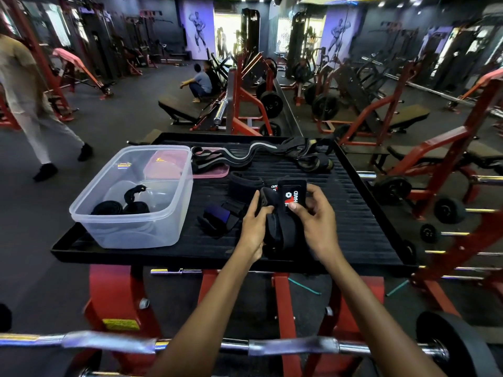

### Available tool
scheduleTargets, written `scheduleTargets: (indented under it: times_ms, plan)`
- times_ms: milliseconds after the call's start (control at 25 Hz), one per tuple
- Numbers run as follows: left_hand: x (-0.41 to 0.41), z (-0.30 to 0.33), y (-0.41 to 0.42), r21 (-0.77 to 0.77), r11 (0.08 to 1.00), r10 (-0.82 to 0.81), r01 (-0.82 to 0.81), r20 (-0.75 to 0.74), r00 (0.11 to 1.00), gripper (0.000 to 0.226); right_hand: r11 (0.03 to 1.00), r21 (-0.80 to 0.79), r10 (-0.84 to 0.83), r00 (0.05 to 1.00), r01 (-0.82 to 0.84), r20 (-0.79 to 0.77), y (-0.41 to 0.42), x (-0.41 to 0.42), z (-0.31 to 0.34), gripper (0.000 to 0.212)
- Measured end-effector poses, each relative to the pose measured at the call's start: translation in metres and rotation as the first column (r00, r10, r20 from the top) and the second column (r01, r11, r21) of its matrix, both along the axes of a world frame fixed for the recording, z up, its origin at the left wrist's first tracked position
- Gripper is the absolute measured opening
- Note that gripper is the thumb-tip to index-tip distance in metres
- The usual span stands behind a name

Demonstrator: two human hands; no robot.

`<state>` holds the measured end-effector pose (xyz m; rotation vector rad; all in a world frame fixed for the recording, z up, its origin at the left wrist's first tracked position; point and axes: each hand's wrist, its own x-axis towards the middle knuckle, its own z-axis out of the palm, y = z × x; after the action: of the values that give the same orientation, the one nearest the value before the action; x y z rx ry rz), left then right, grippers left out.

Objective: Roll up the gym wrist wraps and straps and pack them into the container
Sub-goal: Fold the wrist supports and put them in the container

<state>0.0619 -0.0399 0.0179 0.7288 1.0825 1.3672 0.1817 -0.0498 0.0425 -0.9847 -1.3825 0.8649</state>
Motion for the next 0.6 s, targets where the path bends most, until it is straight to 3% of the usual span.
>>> scheduleTargets:
  times_ms: [200,360,440,520,600]
  plan:
    - [0.002,0.003,-0.004,0.125,0.989,0.093,-0.083,-0.075,0.993,0.061,0.990,0.092,-0.108,0.994,0.108,-0.007,-0.017,-0.007,0.000,0.030]
    - [-0.002,0.000,0.001,0.101,0.983,0.159,-0.155,-0.024,0.987,0.060,0.954,0.189,-0.188,0.955,0.233,-0.231,-0.016,-0.001,0.020,0.034]
    - [-0.004,-0.001,0.003,0.085,0.987,0.140,-0.139,0.000,0.990,0.060,0.971,0.200,-0.087,0.970,0.134,-0.228,-0.006,0.006,0.037,0.035]
    - [-0.003,-0.002,0.003,0.145,0.986,0.095,-0.088,-0.048,0.994,0.059,0.988,0.145,0.064,0.988,-0.044,-0.141,0.008,0.005,0.047,0.036]
    - [0.000,-0.003,0.002,0.199,0.979,0.050,-0.029,-0.098,0.994,0.058,0.992,0.079,0.104,0.994,-0.102,-0.022,0.022,0.000,0.047,0.030]
